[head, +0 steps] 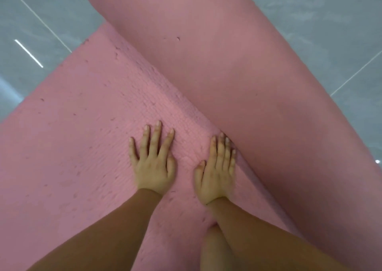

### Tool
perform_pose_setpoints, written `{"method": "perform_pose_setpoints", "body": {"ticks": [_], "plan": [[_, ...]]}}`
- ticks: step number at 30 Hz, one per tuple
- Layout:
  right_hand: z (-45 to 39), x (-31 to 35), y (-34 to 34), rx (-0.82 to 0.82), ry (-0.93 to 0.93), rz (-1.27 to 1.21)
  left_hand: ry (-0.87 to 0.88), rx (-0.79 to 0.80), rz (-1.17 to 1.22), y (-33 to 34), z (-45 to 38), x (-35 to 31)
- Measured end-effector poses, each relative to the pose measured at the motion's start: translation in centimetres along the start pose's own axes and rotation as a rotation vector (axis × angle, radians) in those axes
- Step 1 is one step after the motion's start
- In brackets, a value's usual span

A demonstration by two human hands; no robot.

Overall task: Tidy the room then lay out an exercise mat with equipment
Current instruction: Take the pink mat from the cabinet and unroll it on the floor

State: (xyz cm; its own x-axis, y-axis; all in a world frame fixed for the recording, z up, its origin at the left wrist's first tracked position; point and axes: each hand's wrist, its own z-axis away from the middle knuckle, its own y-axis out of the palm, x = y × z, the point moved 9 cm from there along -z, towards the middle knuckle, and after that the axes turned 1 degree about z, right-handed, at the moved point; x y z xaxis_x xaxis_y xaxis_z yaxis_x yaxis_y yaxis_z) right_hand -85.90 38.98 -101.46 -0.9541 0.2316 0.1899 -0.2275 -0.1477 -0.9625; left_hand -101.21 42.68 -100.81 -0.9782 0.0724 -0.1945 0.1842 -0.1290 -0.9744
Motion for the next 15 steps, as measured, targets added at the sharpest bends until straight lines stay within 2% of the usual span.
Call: {"method": "perform_pose_setpoints", "body": {"ticks": [9,12,15], "plan": [[0.1,0.1,-0.3,0.008,-0.033,-0.078,-0.050,0.019,0.033,0.0,0.3,-0.1],[0.6,0.0,-1.3,0.055,-0.074,-0.133,-0.214,0.014,0.202,-1.3,1.8,-1.0],[0.4,-1.1,-2.0,0.165,-0.225,-0.091,-0.407,0.091,0.426,-1.3,3.3,-2.2]]}}
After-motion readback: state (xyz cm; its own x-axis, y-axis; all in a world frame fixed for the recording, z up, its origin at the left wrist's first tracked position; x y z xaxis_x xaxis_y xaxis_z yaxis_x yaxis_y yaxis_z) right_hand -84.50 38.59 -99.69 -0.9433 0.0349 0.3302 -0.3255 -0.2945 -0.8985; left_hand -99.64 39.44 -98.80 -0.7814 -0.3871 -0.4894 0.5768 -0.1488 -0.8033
